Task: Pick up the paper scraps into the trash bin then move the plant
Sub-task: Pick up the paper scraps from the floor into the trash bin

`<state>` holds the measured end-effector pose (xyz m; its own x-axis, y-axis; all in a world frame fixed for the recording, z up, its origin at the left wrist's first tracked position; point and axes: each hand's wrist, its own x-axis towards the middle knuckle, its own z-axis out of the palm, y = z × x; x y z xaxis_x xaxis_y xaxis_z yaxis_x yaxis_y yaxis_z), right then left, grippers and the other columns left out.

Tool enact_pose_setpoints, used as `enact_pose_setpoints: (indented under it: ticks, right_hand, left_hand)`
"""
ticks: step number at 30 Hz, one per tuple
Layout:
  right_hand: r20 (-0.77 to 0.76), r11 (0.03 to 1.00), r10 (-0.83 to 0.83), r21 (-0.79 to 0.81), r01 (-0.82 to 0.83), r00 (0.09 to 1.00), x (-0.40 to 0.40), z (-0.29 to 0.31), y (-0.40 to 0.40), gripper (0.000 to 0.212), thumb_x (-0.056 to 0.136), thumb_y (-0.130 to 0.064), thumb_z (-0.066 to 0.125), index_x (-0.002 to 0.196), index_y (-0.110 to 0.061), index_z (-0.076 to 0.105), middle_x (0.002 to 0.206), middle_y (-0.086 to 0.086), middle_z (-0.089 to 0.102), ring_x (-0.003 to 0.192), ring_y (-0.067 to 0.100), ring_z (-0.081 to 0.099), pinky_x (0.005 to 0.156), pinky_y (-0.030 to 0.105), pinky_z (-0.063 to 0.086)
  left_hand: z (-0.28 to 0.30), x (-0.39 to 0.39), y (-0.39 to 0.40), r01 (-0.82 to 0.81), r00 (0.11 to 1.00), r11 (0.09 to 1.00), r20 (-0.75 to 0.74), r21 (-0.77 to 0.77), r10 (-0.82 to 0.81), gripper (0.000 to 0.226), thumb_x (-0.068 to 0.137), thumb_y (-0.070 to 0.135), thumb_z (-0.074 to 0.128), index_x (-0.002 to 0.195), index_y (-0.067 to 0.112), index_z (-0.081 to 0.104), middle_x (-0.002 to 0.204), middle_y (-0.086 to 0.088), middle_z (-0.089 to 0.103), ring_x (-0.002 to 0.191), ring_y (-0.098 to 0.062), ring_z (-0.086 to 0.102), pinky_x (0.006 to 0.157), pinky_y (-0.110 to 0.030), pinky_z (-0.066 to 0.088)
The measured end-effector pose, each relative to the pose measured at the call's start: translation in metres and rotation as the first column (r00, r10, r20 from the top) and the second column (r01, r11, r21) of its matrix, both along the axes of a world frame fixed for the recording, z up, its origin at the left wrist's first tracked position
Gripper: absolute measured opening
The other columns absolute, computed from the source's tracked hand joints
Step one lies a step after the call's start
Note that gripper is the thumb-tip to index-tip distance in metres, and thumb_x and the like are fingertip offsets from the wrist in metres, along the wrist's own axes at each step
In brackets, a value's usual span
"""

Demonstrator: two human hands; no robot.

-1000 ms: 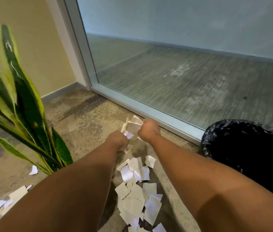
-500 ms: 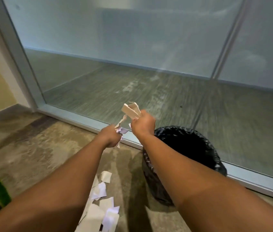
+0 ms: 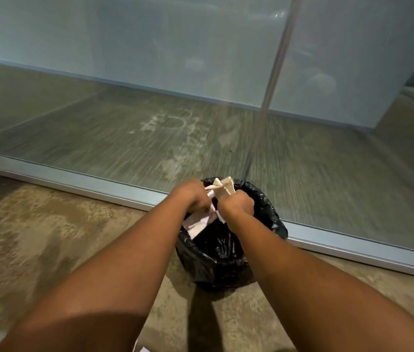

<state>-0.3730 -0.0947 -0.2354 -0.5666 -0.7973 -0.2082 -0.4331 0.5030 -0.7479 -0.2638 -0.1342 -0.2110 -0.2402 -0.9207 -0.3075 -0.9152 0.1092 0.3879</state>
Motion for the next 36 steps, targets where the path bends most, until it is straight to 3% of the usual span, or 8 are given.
enact_pose_setpoints:
  ticks: [4, 6, 12, 14, 16, 24, 33, 36]
  right_hand:
    - [-0.018, 0.976, 0.1, 0.194, -0.094, 0.995, -0.004, -0.006, 0.003, 0.04, 0.081, -0.03, 0.075, 0.11, -0.004, 0.067, 0.11, 0.014, 0.07, 0.1, 0.029, 0.067, 0.066, 0.031, 0.047]
    - [-0.035, 0.975, 0.094, 0.206, -0.085, 0.995, 0.0, -0.007, 0.0, 0.047, 0.077, -0.035, 0.077, 0.112, -0.004, 0.067, 0.11, 0.014, 0.069, 0.104, 0.031, 0.065, 0.07, 0.032, 0.05]
    - [-0.113, 0.999, 0.051, -0.011, -0.052, 0.992, 0.025, 0.006, -0.008, 0.044, 0.081, -0.027, 0.066, 0.121, -0.01, 0.061, 0.124, 0.011, 0.061, 0.116, 0.034, 0.058, 0.089, 0.037, 0.054]
    - [-0.118, 0.986, 0.116, -0.106, -0.128, 0.986, 0.042, 0.014, -0.011, 0.039, 0.082, -0.024, 0.065, 0.118, -0.011, 0.061, 0.125, 0.009, 0.06, 0.116, 0.032, 0.057, 0.095, 0.039, 0.052]
    - [-0.114, 0.953, 0.212, -0.198, -0.231, 0.971, 0.063, 0.019, -0.012, 0.031, 0.083, -0.02, 0.063, 0.113, -0.013, 0.062, 0.122, 0.006, 0.06, 0.114, 0.029, 0.057, 0.094, 0.037, 0.051]
    - [-0.11, 0.726, 0.584, -0.373, -0.578, 0.804, 0.155, 0.016, -0.007, 0.024, 0.087, -0.016, 0.062, 0.111, -0.011, 0.062, 0.119, 0.005, 0.058, 0.109, 0.02, 0.056, 0.091, 0.028, 0.043]
    - [0.015, 0.657, 0.741, -0.228, -0.719, 0.672, 0.205, -0.042, -0.002, 0.015, 0.081, -0.016, 0.065, 0.092, -0.021, 0.056, 0.1, -0.001, 0.061, 0.088, 0.017, 0.057, 0.076, 0.026, 0.044]
    - [0.026, 0.638, 0.767, -0.141, -0.757, 0.642, 0.211, -0.073, 0.001, 0.014, 0.08, -0.011, 0.063, 0.089, -0.02, 0.057, 0.094, -0.001, 0.06, 0.085, 0.018, 0.058, 0.073, 0.028, 0.046]
  left_hand:
    - [-0.001, -0.005, 0.005, 0.012, 0.997, 0.998, -0.075, 0.064, -0.007, 0.084, 0.077, 0.029, 0.083, 0.149, 0.012, 0.041, 0.14, -0.01, 0.056, 0.124, -0.027, 0.057, 0.099, -0.033, 0.049]
    - [0.0, 0.0, 0.004, -0.024, 0.979, 0.996, -0.199, 0.081, 0.04, 0.088, 0.076, 0.025, 0.085, 0.151, 0.015, 0.039, 0.148, -0.008, 0.05, 0.133, -0.025, 0.052, 0.108, -0.032, 0.044]
    - [-0.011, 0.044, -0.002, -0.407, 0.721, 0.913, -0.62, -0.018, 0.309, 0.028, 0.079, 0.022, 0.078, 0.105, 0.025, 0.07, 0.095, 0.006, 0.074, 0.094, -0.016, 0.07, 0.09, -0.031, 0.054]
    - [-0.017, 0.064, 0.0, -0.523, 0.655, 0.85, -0.668, -0.061, 0.354, 0.016, 0.08, 0.025, 0.075, 0.096, 0.028, 0.07, 0.08, 0.013, 0.069, 0.09, -0.017, 0.07, 0.09, -0.031, 0.054]
    - [-0.026, 0.087, 0.003, -0.609, 0.593, 0.792, -0.691, -0.047, 0.415, 0.01, 0.08, 0.03, 0.073, 0.088, 0.03, 0.068, 0.081, 0.013, 0.07, 0.089, -0.017, 0.07, 0.09, -0.034, 0.055]
    - [-0.065, 0.169, 0.033, -0.764, 0.487, 0.645, -0.635, 0.024, 0.6, 0.01, 0.073, 0.029, 0.071, 0.082, 0.028, 0.066, 0.089, 0.006, 0.075, 0.087, -0.017, 0.072, 0.087, -0.037, 0.058]
    - [-0.119, 0.227, 0.081, -0.765, 0.566, 0.643, -0.43, 0.046, 0.704, 0.013, 0.087, 0.017, 0.063, 0.095, 0.027, 0.065, 0.093, 0.003, 0.07, 0.091, -0.019, 0.068, 0.082, -0.027, 0.051]
    - [-0.142, 0.237, 0.093, -0.751, 0.575, 0.652, -0.382, 0.102, 0.723, 0.015, 0.089, 0.011, 0.059, 0.1, 0.021, 0.064, 0.096, -0.005, 0.07, 0.076, -0.02, 0.064, 0.069, -0.027, 0.052]
